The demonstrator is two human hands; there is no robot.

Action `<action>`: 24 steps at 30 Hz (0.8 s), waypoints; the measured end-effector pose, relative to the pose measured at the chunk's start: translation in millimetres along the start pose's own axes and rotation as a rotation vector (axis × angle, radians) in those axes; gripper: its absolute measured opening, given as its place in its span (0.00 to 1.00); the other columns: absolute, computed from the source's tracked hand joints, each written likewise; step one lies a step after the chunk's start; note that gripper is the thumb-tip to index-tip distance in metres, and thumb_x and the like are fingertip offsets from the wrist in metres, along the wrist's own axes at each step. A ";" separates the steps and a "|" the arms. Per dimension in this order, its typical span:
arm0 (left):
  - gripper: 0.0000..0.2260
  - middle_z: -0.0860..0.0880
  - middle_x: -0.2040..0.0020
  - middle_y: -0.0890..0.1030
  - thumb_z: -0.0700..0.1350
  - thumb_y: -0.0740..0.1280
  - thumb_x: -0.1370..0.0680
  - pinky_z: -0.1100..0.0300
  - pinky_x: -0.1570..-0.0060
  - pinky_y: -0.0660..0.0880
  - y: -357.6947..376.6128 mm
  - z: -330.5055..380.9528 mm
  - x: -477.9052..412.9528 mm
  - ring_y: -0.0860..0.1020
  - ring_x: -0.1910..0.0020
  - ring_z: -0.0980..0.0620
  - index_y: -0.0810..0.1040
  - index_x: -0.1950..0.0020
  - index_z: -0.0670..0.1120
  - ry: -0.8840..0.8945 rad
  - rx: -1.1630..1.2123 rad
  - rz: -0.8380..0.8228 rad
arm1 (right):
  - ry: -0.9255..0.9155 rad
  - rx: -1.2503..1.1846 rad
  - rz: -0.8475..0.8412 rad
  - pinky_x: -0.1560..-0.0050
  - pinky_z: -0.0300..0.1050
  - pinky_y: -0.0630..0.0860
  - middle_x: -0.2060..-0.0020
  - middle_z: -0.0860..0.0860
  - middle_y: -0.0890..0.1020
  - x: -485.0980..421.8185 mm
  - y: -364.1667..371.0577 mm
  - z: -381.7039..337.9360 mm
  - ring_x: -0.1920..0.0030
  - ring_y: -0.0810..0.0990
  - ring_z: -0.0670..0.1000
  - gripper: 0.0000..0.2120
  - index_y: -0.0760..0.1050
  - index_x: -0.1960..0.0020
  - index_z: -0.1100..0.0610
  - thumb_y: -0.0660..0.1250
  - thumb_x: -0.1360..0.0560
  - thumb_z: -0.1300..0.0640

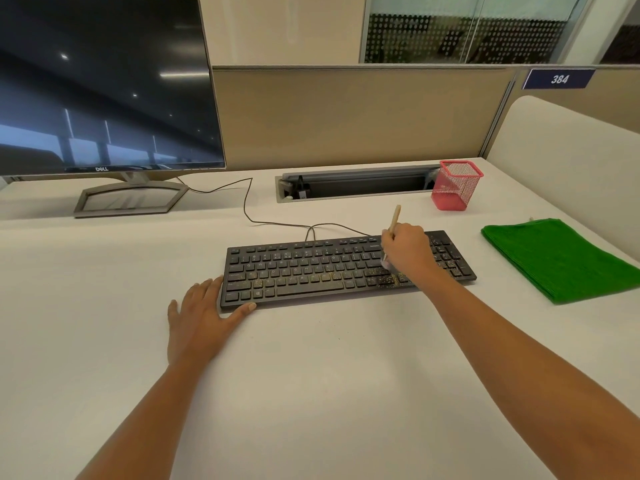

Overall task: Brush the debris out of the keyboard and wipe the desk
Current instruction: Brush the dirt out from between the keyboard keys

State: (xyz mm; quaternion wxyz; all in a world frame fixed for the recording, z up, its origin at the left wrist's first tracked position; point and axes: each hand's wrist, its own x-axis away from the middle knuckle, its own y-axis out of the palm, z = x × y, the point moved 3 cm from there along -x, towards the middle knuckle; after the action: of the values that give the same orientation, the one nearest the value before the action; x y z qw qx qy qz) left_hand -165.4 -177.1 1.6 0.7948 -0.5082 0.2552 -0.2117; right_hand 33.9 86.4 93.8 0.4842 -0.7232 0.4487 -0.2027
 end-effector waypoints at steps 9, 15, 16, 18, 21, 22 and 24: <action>0.39 0.51 0.28 0.66 0.74 0.54 0.30 0.45 0.28 0.50 0.4 -0.5 -0.3 0.59 0.27 0.51 0.62 0.26 0.52 -0.001 -0.008 -0.008 | 0.199 -0.543 0.082 0.66 0.36 0.79 0.56 0.63 0.83 -3.7 -6.7 18.2 0.60 0.84 0.58 0.15 0.78 0.50 0.67 0.63 0.22 0.55; 0.39 0.51 0.28 0.66 0.74 0.53 0.30 0.45 0.28 0.50 -0.5 0.3 1.3 0.59 0.27 0.51 0.62 0.26 0.52 0.000 -0.004 -0.009 | 0.128 -0.284 0.151 0.67 0.32 0.72 0.61 0.59 0.83 5.2 -13.4 14.5 0.64 0.82 0.53 0.17 0.80 0.52 0.67 0.66 0.24 0.51; 0.39 0.51 0.27 0.66 0.74 0.53 0.30 0.45 0.28 0.50 -0.3 0.3 1.1 0.58 0.26 0.51 0.62 0.26 0.52 -0.003 -0.004 -0.013 | 0.107 -0.272 0.135 0.71 0.28 0.70 0.63 0.57 0.83 7.5 -10.2 10.5 0.69 0.80 0.50 0.17 0.80 0.52 0.66 0.66 0.24 0.51; 0.38 0.51 0.27 0.65 0.72 0.54 0.30 0.46 0.28 0.49 -0.8 0.4 0.9 0.57 0.26 0.51 0.61 0.25 0.52 -0.006 -0.004 -0.016 | 0.070 -0.331 0.082 0.72 0.26 0.72 0.65 0.55 0.82 10.7 0.5 1.0 0.73 0.79 0.47 0.16 0.79 0.53 0.67 0.66 0.24 0.52; 0.39 0.51 0.27 0.65 0.73 0.53 0.31 0.46 0.28 0.49 -2.3 1.4 0.8 0.57 0.26 0.52 0.62 0.26 0.52 -0.008 0.001 -0.017 | 0.058 -0.457 0.002 0.65 0.36 0.79 0.63 0.59 0.83 13.6 16.6 -9.7 0.66 0.84 0.53 0.15 0.79 0.53 0.67 0.66 0.24 0.53; 0.40 0.51 0.27 0.65 0.75 0.53 0.31 0.46 0.28 0.49 -2.3 1.0 0.8 0.58 0.26 0.52 0.62 0.26 0.52 -0.008 -0.002 -0.015 | 0.059 -0.468 -0.008 0.64 0.36 0.79 0.63 0.59 0.83 13.5 18.7 -11.4 0.65 0.84 0.54 0.14 0.79 0.54 0.66 0.66 0.24 0.53; 0.41 0.51 0.27 0.66 0.76 0.52 0.31 0.45 0.28 0.50 -1.9 0.5 0.4 0.58 0.26 0.51 0.62 0.26 0.52 -0.007 -0.007 -0.016 | 0.068 -0.479 -0.006 0.64 0.36 0.79 0.63 0.59 0.83 11.2 16.5 -10.2 0.65 0.84 0.54 0.14 0.79 0.54 0.65 0.65 0.24 0.53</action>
State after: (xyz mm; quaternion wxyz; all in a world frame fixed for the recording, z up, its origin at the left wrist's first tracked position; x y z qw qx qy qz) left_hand -164.9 -177.8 3.4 0.7922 -0.5137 0.2494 -0.2153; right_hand 24.7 69.5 82.3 0.2830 -0.8115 0.4980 -0.1159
